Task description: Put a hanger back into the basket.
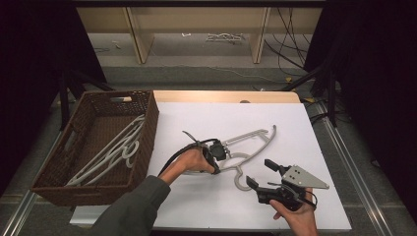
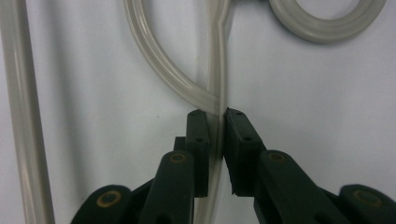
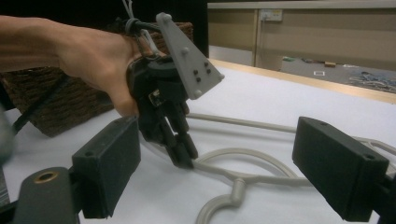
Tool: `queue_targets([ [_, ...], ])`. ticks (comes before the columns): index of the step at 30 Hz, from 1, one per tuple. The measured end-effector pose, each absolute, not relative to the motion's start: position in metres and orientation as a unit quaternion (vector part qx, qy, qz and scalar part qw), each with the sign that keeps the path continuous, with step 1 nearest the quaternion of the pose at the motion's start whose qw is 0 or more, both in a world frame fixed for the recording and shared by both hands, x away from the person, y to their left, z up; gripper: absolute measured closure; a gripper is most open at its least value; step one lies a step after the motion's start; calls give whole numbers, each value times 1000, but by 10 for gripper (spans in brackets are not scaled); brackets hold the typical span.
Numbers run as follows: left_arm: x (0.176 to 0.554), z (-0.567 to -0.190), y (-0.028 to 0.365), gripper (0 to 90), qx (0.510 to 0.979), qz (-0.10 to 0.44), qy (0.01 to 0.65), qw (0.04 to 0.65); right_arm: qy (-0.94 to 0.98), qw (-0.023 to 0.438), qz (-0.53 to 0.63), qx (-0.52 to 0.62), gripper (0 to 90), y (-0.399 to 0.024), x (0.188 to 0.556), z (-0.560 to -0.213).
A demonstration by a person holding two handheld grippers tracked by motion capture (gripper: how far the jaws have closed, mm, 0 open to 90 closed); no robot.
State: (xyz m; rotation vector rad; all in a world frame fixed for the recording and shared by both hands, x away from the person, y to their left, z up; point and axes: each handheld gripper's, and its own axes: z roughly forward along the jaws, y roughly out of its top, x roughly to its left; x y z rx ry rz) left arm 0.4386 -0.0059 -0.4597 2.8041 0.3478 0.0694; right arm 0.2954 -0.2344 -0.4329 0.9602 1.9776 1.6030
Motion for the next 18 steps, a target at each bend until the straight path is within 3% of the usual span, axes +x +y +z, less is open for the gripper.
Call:
queue_targets([
  [18,443,-444,7,816,960,23,161,228,706,207,579,351,163,-236,296,-433],
])
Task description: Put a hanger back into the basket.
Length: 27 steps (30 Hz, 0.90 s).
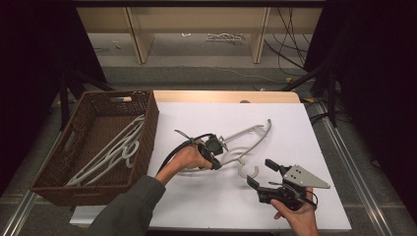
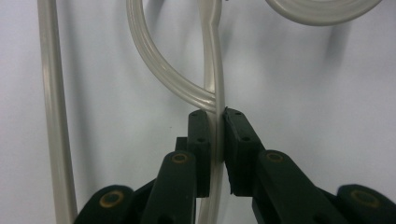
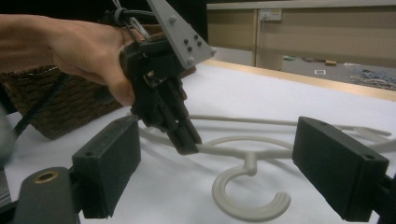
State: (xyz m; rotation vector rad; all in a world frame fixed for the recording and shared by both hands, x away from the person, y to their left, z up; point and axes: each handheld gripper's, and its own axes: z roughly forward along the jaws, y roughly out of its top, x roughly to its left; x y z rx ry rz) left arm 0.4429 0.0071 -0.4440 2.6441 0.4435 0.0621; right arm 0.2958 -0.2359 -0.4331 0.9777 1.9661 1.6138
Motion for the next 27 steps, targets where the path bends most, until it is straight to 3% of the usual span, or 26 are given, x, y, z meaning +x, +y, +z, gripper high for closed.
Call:
queue_targets([
  [9,448,-426,20,817,928,20,215,303,708,205,578,350,163,-236,296,-433],
  [27,434,-355,55,818,903,56,226,362,709,205,577,349,162,-236,295,-433],
])
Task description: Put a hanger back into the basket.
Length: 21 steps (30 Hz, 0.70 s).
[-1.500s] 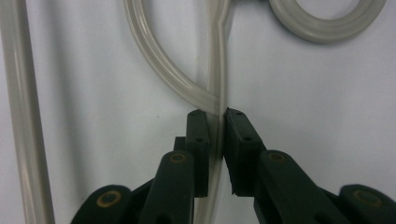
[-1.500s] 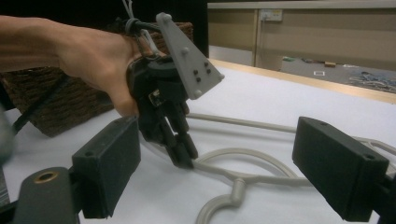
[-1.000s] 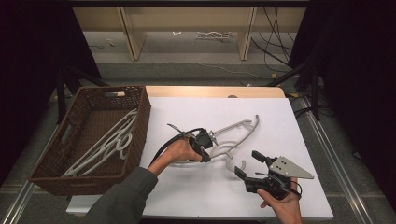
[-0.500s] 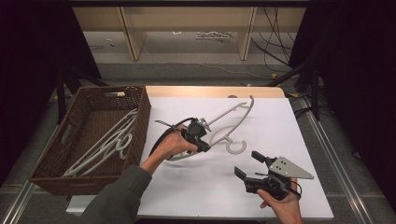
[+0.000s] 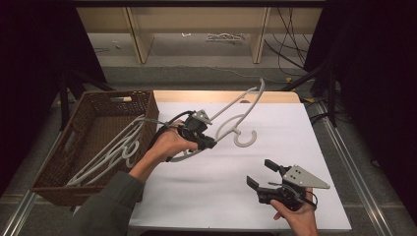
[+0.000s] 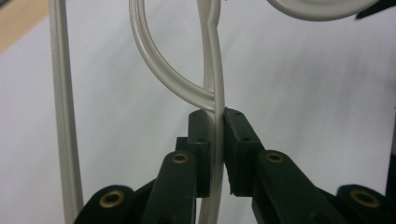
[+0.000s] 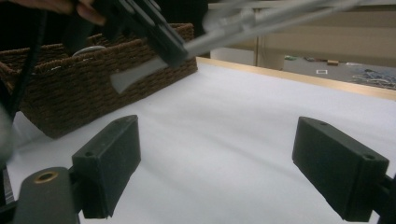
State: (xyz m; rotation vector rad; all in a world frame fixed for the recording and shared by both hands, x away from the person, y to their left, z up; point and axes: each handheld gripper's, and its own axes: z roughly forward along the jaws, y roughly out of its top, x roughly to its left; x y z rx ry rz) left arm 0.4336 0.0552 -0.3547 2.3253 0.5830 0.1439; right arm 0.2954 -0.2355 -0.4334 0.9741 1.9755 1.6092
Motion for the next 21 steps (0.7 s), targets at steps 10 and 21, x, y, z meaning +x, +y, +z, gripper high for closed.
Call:
queue_targets([
  [10,423,-307,84,818,887,73,236,391,706,201,583,348,162,-234,296,-435],
  [21,415,-277,114,819,885,97,243,385,714,205,571,351,162,-235,296,-435],
])
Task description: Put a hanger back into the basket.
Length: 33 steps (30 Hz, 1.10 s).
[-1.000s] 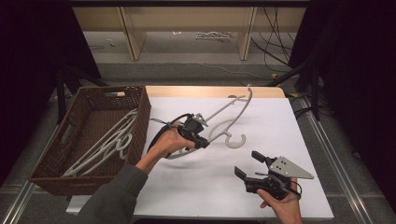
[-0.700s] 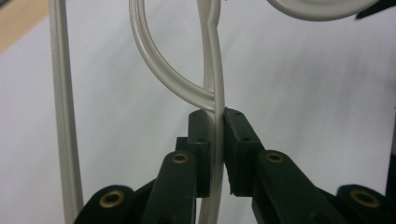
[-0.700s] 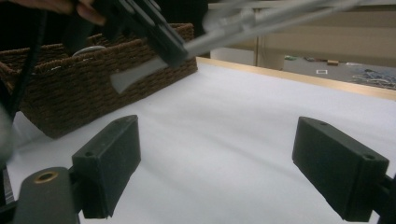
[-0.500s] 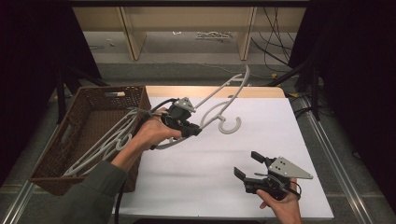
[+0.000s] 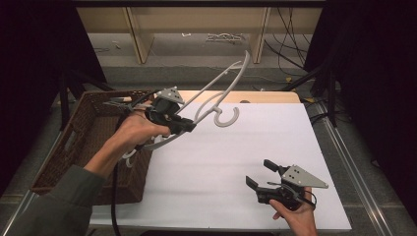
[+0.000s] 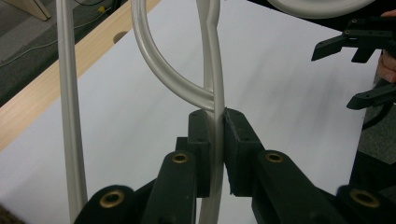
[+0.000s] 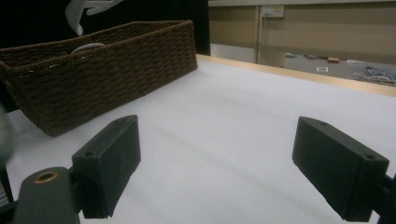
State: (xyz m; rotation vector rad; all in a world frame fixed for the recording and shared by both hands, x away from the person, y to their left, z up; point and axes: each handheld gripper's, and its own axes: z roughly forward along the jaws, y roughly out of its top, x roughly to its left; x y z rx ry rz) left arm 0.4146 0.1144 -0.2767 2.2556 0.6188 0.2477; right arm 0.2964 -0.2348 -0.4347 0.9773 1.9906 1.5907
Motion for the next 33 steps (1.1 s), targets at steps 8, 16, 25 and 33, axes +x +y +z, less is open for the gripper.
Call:
queue_targets([
  [8,414,-272,149,819,879,114,260,382,704,198,583,354,162,-235,298,-435],
  [16,412,-281,180,819,872,120,281,382,713,201,569,357,162,-236,297,-435],
  [25,408,-288,210,819,864,131,303,379,713,200,569,357,162,-236,297,-435],
  [33,406,-296,229,819,858,133,319,380,704,197,583,354,162,-233,298,-437],
])
